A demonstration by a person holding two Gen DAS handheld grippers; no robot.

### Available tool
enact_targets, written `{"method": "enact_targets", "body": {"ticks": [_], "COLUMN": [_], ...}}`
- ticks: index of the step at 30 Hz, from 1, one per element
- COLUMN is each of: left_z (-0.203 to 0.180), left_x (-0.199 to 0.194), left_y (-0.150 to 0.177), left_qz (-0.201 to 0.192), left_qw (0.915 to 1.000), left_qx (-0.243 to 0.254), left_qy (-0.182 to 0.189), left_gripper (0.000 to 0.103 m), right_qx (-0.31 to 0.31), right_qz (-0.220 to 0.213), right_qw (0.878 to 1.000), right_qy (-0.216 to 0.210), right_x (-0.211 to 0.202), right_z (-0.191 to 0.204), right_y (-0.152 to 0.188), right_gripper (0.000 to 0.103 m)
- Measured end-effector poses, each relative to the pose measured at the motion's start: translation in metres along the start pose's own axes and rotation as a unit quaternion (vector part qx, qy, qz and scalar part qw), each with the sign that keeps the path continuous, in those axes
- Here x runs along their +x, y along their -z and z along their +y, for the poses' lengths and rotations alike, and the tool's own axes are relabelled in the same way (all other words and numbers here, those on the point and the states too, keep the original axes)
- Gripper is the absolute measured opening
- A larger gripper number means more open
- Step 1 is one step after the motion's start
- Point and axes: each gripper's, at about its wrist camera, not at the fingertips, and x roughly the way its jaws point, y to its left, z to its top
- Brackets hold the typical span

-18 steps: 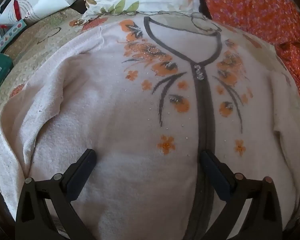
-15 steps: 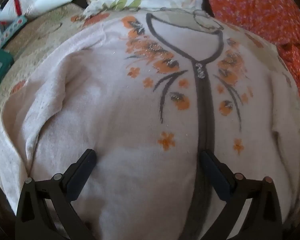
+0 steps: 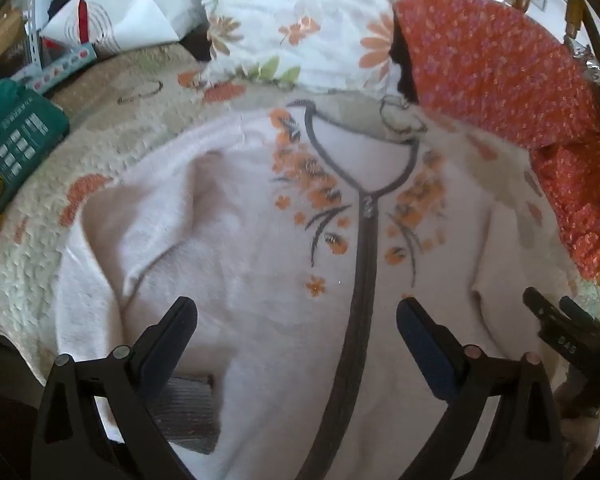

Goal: Fold small clothes
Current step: 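Move the right tool toward the grey cuff of the white cardigan sleeve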

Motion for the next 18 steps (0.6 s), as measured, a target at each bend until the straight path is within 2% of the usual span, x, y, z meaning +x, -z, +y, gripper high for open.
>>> {"method": "enact_targets", "body": {"ticks": [7, 14, 18], "left_z": [-0.015, 0.0, 0.018], "left_x": [-0.012, -0.012, -0.014], "left_y": [0.007, 0.011, 0.011], "left_qz": [-0.018, -0.014, -0.016], "left_qw": [0.9994, 0.9997, 0.9996], "left_qx": [0.029, -0.006, -0.019], "left_qy": [0.009, 0.018, 0.015], "left_gripper": [0.1, 0.1, 0.1], "right_qx": [-0.006, 0.003, 0.03], "right_qz": [-0.006, -0.001, -0.006], "right_qw": [1.0, 1.0, 0.999], "right_qy": [0.006, 0.008, -0.02], "right_x": [-0.002, 0.0, -0.011], "right_z": [0.002, -0.005, -0.024], "right_y": [0.005, 0.007, -0.005], "right_gripper": [0.102, 0.101, 0.096]}}
